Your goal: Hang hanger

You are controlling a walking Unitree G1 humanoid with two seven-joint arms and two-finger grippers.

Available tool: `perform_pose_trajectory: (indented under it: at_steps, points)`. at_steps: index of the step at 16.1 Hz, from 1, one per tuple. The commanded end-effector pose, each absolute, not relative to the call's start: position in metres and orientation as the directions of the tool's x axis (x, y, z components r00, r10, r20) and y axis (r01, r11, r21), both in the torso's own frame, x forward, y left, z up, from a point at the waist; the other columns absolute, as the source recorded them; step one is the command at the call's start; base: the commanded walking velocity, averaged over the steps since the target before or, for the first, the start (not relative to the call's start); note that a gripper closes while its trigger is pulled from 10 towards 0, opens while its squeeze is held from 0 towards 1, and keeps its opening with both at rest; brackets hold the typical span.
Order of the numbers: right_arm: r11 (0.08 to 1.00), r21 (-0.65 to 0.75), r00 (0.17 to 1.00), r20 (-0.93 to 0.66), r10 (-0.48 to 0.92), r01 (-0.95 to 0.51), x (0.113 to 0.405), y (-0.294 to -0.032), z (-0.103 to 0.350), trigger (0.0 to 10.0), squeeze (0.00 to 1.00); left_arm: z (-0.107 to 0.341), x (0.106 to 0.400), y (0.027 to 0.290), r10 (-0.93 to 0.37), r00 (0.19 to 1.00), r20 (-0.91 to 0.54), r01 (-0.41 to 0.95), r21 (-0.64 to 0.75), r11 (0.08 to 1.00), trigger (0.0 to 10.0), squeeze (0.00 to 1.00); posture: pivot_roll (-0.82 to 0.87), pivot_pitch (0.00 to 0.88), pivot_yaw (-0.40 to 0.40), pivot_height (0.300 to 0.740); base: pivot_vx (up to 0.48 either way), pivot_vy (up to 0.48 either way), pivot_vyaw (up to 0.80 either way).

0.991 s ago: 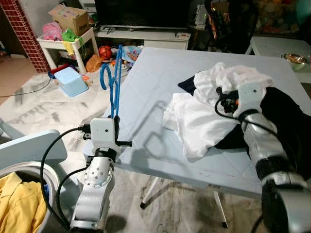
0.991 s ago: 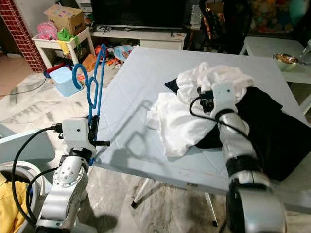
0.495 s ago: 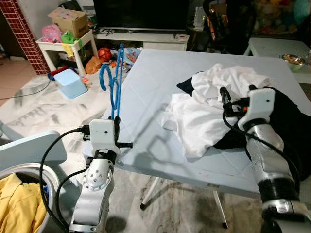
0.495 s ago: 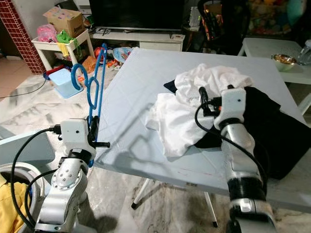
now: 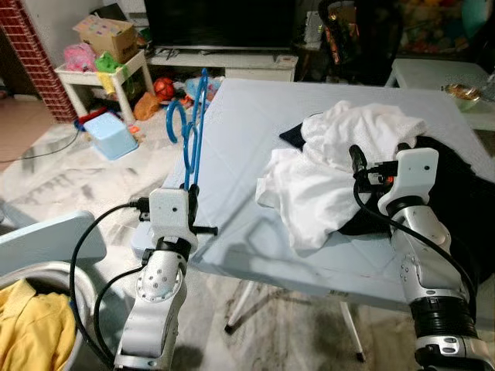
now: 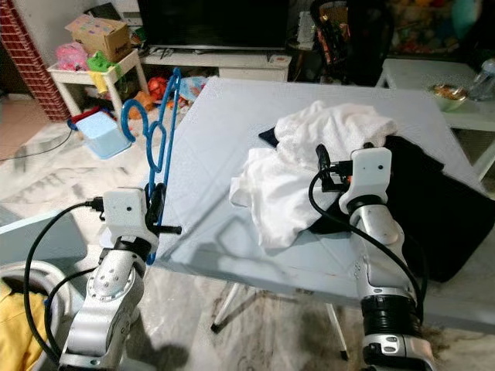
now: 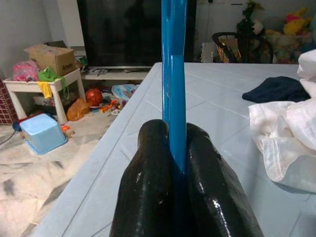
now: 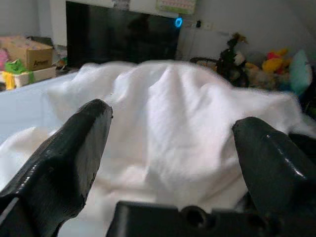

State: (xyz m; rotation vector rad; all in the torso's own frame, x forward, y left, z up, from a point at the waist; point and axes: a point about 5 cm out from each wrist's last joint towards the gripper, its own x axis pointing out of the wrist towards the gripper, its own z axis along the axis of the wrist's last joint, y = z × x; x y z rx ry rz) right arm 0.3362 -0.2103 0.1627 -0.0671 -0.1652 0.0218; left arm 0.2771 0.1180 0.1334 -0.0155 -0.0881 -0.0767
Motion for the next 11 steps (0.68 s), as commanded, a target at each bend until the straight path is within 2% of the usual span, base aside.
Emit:
perform_pose_trajectory:
  at_steps: [1,2,11]
  points:
    - [0.998,-0.066,0.988,0.154,0.031,-0.022,0.3340,-0.2070,0.1615,10.0,0.12,0.1395,0.2769,0.1171,-0.086,0.990,0.108,0.088,-0.012,0.996,10.0,0.00,-0.08,0.000,0.020,0.740,-0.266,0.000,0.00]
    - [0.998,-0.065,0.988,0.151,0.033,-0.024,0.3335,-0.2061,0.1610,10.0,0.00,0.1394,0.2769,0.1169,-0.088,0.990,0.108,0.089,-0.012,0.996,10.0,0.00,-0.08,0.000,0.023,0.740,-0.266,0.000,0.00]
    - [0.997,-0.066,0.991,0.127,0.042,-0.034,0.3348,-0.2032,0.1594,10.0,0.00,0.1395,0.2776,0.1161,-0.098,0.990,0.104,0.100,-0.016,0.995,10.0,0.00,-0.08,0.000,0.024,0.740,-0.295,0.000,0.00]
